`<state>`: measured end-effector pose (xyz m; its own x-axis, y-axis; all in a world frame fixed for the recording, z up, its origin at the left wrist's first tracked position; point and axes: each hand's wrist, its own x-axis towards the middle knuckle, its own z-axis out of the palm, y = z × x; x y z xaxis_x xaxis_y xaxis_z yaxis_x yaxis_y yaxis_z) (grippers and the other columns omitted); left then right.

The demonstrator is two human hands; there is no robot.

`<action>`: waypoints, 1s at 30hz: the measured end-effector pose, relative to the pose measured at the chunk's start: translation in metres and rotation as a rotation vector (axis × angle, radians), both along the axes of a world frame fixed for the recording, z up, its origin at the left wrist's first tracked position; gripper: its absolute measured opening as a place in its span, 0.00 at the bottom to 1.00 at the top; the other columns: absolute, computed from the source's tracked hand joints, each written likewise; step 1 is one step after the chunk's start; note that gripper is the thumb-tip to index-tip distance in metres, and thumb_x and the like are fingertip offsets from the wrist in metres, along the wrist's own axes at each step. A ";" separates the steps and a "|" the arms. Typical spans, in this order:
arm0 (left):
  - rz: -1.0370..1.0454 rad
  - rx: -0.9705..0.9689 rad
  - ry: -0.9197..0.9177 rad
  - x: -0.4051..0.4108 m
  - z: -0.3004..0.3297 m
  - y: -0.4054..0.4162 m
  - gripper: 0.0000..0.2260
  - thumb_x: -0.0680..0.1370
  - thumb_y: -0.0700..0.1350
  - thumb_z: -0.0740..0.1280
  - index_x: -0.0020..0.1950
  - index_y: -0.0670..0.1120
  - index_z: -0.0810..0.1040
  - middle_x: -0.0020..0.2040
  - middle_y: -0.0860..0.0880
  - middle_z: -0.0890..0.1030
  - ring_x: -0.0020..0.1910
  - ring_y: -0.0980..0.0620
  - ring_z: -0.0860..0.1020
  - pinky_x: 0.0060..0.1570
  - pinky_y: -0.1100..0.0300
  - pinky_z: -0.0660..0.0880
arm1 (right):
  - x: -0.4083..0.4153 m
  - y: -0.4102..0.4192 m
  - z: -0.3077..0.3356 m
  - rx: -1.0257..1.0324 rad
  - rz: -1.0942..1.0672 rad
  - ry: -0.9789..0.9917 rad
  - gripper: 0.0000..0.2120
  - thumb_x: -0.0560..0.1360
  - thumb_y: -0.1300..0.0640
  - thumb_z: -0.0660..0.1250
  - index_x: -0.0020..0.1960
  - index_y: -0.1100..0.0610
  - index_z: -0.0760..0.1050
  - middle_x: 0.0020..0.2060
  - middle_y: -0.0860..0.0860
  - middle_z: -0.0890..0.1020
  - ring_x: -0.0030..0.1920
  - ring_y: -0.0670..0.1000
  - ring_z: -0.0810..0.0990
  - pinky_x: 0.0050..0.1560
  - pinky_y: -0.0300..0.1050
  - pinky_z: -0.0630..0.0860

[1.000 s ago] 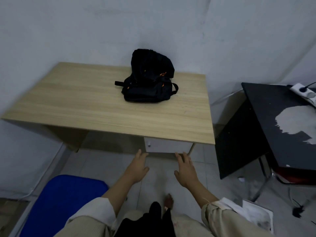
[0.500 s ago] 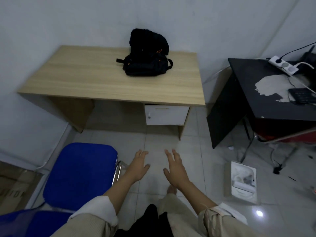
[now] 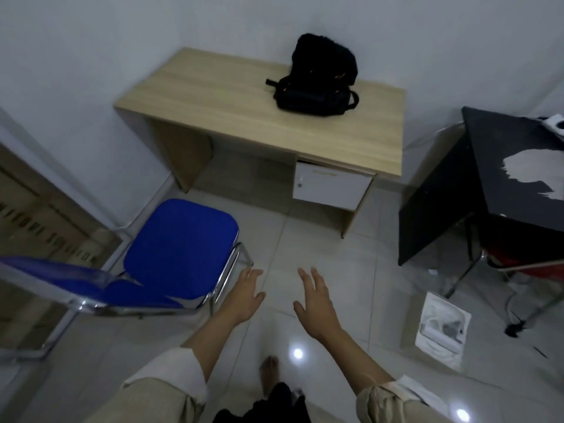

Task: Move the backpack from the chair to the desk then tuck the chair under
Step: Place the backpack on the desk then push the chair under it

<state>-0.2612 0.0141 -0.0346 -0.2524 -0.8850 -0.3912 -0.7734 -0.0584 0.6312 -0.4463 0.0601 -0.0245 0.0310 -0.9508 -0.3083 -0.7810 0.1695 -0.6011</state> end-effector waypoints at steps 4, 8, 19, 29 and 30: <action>0.079 0.011 -0.022 0.028 -0.003 0.040 0.24 0.79 0.42 0.63 0.74 0.43 0.59 0.76 0.40 0.57 0.74 0.44 0.60 0.74 0.53 0.59 | 0.022 0.043 -0.003 0.055 0.065 -0.015 0.34 0.79 0.58 0.62 0.79 0.50 0.47 0.79 0.56 0.45 0.79 0.59 0.48 0.78 0.54 0.55; 0.192 0.015 0.027 0.063 -0.001 0.063 0.24 0.79 0.40 0.63 0.73 0.43 0.61 0.76 0.41 0.56 0.74 0.45 0.59 0.73 0.55 0.58 | 0.047 0.066 -0.003 0.079 0.139 0.007 0.34 0.80 0.57 0.62 0.79 0.49 0.46 0.79 0.55 0.44 0.79 0.58 0.48 0.78 0.54 0.55; 0.159 -0.139 0.064 0.210 0.038 0.033 0.23 0.79 0.40 0.63 0.73 0.46 0.62 0.77 0.43 0.56 0.75 0.46 0.59 0.74 0.52 0.60 | 0.206 0.039 0.011 -0.066 0.064 -0.043 0.33 0.79 0.59 0.63 0.78 0.51 0.49 0.79 0.56 0.50 0.78 0.56 0.54 0.74 0.49 0.60; -0.159 -0.478 -0.105 0.344 0.066 0.006 0.23 0.80 0.54 0.58 0.74 0.50 0.60 0.76 0.47 0.61 0.75 0.50 0.59 0.74 0.47 0.60 | 0.372 0.030 0.015 -0.135 0.095 -0.199 0.34 0.79 0.40 0.57 0.79 0.48 0.47 0.80 0.49 0.50 0.80 0.52 0.45 0.79 0.58 0.46; -0.208 -0.473 -0.163 0.364 0.066 0.001 0.26 0.79 0.58 0.56 0.75 0.50 0.58 0.77 0.47 0.59 0.76 0.50 0.57 0.75 0.46 0.58 | 0.384 0.026 0.016 -0.149 0.106 -0.180 0.35 0.79 0.40 0.58 0.79 0.48 0.46 0.80 0.49 0.49 0.80 0.52 0.44 0.79 0.57 0.42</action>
